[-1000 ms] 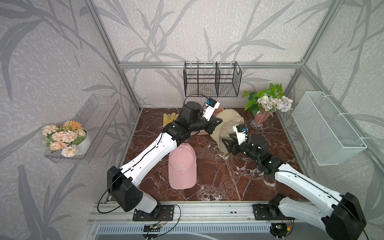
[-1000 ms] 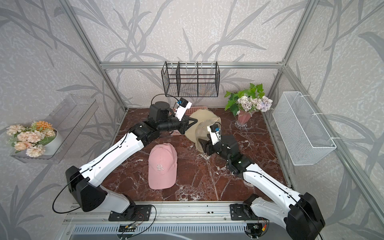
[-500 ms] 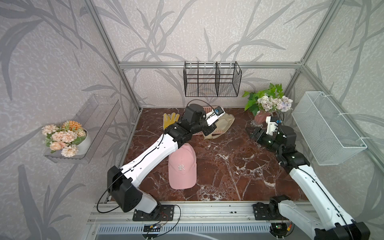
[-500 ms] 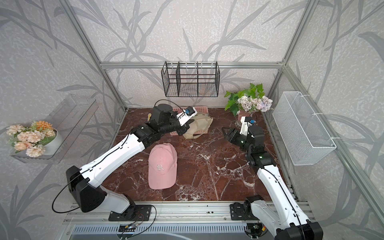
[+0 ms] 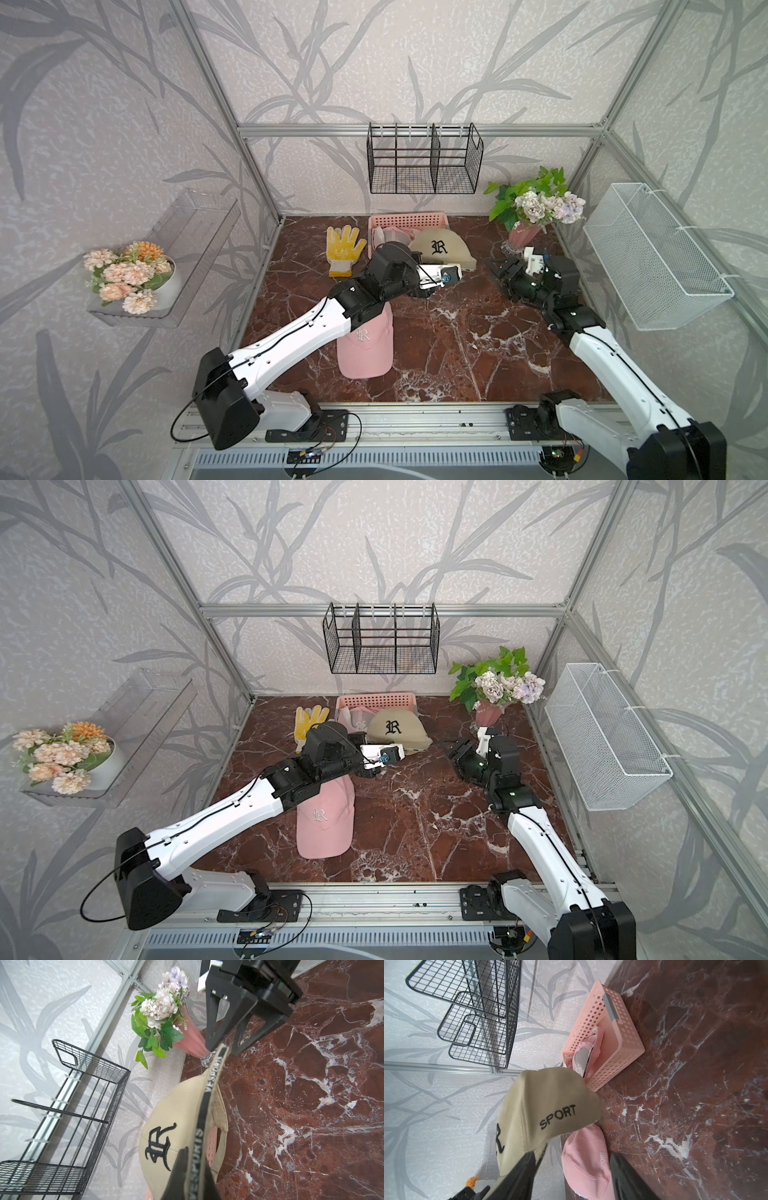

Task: Turn the baseball cap inside out
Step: Place the baseball cap at the center of the board.

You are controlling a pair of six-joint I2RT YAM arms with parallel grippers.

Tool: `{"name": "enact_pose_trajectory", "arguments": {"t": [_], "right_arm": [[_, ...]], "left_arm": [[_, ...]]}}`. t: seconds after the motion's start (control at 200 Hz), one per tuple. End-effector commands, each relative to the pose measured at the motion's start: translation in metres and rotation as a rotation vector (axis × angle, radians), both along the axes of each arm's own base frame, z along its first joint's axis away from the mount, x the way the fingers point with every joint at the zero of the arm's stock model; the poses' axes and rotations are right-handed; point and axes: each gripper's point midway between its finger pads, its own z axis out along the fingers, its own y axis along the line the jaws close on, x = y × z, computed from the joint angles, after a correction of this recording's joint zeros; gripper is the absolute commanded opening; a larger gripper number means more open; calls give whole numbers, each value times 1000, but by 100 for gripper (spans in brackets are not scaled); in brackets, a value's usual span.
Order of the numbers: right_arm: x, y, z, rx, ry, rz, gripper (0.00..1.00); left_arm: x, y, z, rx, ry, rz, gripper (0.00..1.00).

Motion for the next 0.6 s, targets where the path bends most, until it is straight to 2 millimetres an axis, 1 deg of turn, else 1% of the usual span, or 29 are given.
{"name": "enact_pose_trajectory", "arguments": {"t": [0.0,0.23,0.465,0.595], "right_arm": [[5,6,13,66,-38,11,60],[8,9,11,80,-33,3,57],[13,18,9,100,-32,17,51],[15,20,7,110,-28,15,43]], "left_arm": [[-3,-2,26,-37,-131,-18,0],[-10,-12,17,-22,-134,-44,0],[-17,-23,9,-12,-142,-67,0],[-18,-28,5,-7,-152,-66,0]]}}
